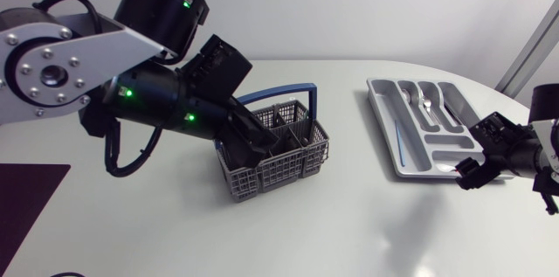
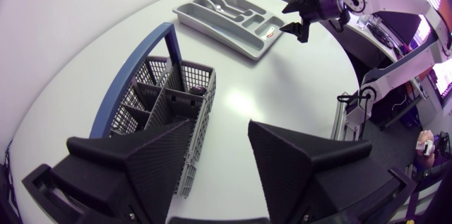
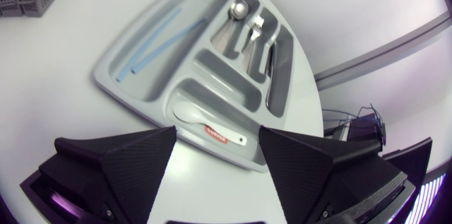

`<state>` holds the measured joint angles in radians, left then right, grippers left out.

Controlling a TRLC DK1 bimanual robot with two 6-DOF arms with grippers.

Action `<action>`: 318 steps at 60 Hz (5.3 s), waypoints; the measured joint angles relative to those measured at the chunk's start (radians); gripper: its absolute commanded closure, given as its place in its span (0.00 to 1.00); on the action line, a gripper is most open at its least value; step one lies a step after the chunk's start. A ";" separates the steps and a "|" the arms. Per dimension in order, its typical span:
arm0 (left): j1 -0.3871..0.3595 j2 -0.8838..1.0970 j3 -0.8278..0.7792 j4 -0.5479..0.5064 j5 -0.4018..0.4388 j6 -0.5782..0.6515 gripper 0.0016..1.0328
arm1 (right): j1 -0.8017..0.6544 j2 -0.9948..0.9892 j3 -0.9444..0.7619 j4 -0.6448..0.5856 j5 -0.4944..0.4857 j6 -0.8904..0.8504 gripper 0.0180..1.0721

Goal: Unload the cutlery basket into the drawer organizer.

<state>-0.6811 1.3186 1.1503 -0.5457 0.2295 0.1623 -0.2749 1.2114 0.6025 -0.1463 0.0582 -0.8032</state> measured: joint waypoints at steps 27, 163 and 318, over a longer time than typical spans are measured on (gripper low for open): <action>-0.001 -0.071 -0.162 0.001 -0.012 0.089 0.43 | 0.609 -0.013 0.274 -0.356 -0.098 0.452 0.41; -0.055 -0.129 -0.346 0.102 -0.064 0.157 0.43 | 0.663 0.270 0.656 -0.587 -0.608 0.699 0.94; 0.610 0.489 0.072 0.316 0.292 0.118 0.94 | 0.586 0.198 0.256 -0.259 -0.381 0.465 0.92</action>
<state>-0.0711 1.8080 1.2221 -0.2298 0.5213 0.2806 0.3115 1.4097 0.8589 -0.4053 -0.3225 -0.3386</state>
